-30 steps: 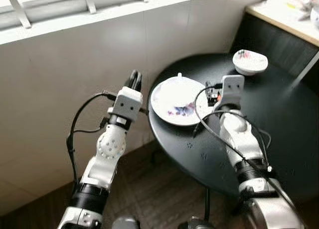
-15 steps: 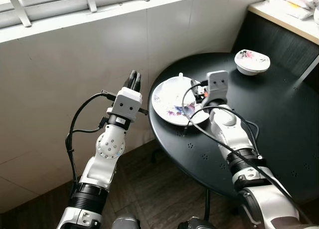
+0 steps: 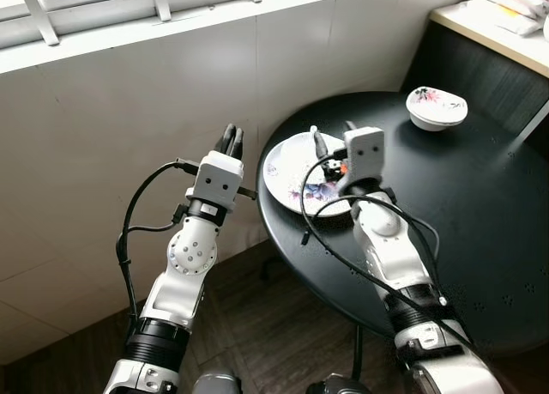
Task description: Kitchen organization
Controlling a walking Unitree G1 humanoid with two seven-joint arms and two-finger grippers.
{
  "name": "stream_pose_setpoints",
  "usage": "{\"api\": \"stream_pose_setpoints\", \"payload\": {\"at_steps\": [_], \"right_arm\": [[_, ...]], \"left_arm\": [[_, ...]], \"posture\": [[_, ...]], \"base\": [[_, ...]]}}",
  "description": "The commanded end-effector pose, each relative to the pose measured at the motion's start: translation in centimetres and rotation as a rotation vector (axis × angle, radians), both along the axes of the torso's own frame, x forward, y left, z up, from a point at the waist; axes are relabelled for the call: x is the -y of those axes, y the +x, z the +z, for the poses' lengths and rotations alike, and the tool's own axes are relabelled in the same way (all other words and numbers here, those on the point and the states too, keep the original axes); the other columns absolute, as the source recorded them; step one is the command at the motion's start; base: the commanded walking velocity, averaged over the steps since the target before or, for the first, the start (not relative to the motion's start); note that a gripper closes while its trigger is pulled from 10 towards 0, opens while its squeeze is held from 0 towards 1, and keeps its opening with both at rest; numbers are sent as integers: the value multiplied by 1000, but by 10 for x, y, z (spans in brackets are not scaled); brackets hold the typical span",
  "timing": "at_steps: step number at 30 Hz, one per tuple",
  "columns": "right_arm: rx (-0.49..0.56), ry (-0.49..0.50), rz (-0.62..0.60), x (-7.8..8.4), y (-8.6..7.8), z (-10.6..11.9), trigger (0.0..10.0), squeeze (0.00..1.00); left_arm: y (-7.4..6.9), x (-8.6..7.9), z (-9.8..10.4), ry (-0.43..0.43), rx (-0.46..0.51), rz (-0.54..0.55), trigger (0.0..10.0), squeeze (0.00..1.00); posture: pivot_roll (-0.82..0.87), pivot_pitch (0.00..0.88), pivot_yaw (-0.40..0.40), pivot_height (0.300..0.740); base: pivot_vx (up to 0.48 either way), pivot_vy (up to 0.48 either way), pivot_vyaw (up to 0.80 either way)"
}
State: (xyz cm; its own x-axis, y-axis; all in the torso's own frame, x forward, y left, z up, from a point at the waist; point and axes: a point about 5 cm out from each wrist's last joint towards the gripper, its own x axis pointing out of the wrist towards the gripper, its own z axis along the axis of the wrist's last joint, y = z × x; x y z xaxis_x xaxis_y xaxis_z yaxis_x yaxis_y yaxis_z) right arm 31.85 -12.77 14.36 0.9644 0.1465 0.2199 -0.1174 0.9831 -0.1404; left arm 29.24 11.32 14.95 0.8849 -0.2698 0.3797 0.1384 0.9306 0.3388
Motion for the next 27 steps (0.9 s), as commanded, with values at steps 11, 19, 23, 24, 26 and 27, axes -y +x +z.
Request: {"api": "stream_pose_setpoints", "payload": {"at_steps": [11, 19, 23, 24, 26, 27], "right_arm": [[-56, -108, 17, -2, -46, -25, 10000, 0], [-9, -137, -24, -5, -42, -15, 10000, 0], [10, -148, -60, 1, -40, -10, 10000, 0], [15, -149, -70, 2, -39, -9, 10000, 0], [26, -154, -89, 5, -37, -6, 10000, 0], [32, -156, -98, 7, -35, -4, 10000, 0]], "left_arm": [[-1, -5, 1, 14, 11, 0, 10000, 0], [-1, -4, 1, 31, 8, -8, 10000, 0], [1, -7, 2, 29, 14, 4, 10000, 0], [1, -7, 2, 28, 14, 5, 10000, 0], [1, -7, 2, 27, 14, 3, 10000, 0], [1, -7, 2, 26, 15, 2, 10000, 0]], "posture": [[130, 0, -19, 740], [135, 0, -14, 740], [139, 0, -18, 740], [139, 0, -18, 740], [138, 0, -18, 740], [138, 0, -18, 740]], "base": [[0, 350, 0], [0, 0, 0], [228, 0, 0], [349, 0, 0], [347, 0, 0], [349, 0, 0]]}}
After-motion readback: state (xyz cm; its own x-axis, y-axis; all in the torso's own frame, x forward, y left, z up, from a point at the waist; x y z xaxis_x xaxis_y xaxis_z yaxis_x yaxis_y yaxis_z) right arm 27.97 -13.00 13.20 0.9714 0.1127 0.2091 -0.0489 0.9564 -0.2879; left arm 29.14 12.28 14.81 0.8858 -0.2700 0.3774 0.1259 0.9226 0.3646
